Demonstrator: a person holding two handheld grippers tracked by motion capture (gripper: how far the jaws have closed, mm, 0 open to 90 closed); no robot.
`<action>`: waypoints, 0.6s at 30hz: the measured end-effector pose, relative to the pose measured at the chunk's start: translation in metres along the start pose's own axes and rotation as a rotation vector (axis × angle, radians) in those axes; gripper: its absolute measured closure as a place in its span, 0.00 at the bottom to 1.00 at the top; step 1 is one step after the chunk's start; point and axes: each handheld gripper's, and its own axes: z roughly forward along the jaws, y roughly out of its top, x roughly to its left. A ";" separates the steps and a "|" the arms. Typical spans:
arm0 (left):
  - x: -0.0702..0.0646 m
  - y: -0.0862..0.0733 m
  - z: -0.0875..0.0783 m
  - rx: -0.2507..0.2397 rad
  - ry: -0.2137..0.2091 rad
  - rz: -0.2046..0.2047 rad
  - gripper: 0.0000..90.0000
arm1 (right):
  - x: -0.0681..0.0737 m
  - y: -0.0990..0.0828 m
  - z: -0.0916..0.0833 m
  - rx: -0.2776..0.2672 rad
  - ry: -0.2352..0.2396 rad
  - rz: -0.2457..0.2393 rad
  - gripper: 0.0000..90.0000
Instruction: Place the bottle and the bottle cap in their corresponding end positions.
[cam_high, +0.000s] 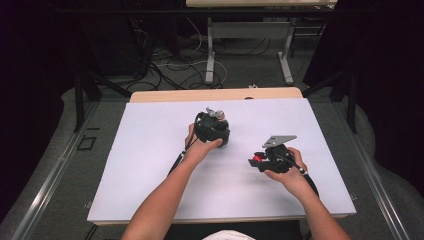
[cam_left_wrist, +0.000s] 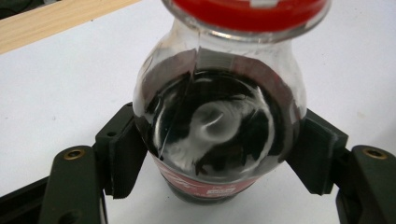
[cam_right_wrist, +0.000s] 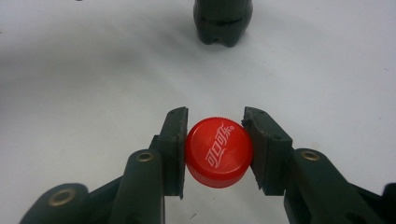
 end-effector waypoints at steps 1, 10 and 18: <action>0.000 0.000 0.000 0.003 -0.003 -0.002 0.32 | 0.000 0.000 -0.001 0.006 -0.002 -0.002 0.68; 0.001 -0.001 0.000 -0.001 -0.004 -0.003 0.32 | 0.000 0.000 -0.001 0.003 -0.007 0.008 0.68; 0.002 -0.001 0.000 0.010 -0.016 -0.015 0.31 | 0.000 0.000 -0.001 -0.002 -0.003 0.005 0.68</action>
